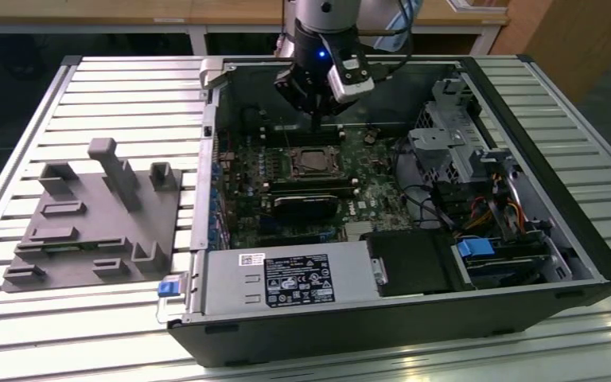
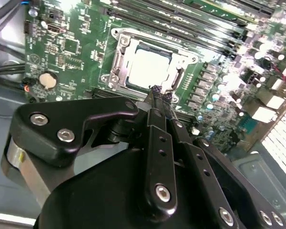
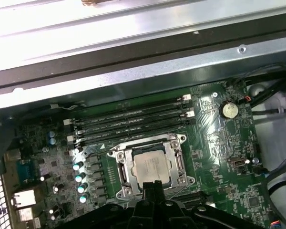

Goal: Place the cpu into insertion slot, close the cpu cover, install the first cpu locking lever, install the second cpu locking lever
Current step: 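Install the first cpu locking lever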

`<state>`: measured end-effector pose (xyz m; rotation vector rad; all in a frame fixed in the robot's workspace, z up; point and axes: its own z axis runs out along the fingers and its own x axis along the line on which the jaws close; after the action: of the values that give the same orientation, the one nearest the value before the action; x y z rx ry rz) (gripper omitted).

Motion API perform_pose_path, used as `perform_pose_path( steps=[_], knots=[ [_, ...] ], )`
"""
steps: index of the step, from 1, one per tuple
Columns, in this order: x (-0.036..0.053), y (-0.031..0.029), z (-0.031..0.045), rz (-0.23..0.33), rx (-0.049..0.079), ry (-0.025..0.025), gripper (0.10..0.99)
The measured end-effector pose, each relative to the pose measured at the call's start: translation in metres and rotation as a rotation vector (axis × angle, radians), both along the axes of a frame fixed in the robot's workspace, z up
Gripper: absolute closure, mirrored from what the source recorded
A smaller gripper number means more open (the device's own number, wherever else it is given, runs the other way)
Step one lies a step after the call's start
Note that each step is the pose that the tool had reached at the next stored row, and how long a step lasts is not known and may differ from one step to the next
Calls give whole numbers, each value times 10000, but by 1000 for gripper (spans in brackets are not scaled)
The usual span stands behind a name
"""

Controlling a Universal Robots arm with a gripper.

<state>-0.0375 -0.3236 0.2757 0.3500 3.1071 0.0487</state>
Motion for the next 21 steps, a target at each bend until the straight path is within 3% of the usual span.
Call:
perform_pose_path(
  steps=[3, 10, 16, 21],
  knots=[
    [-1, 0, -10, 417, 39, -46, 980],
    [-2, 1, -48, 1367, 282, -54, 980],
    [-58, 0, -57, 1505, 281, -95, 980],
    [-173, 1, -66, 1542, 282, -129, 980]
  ],
)
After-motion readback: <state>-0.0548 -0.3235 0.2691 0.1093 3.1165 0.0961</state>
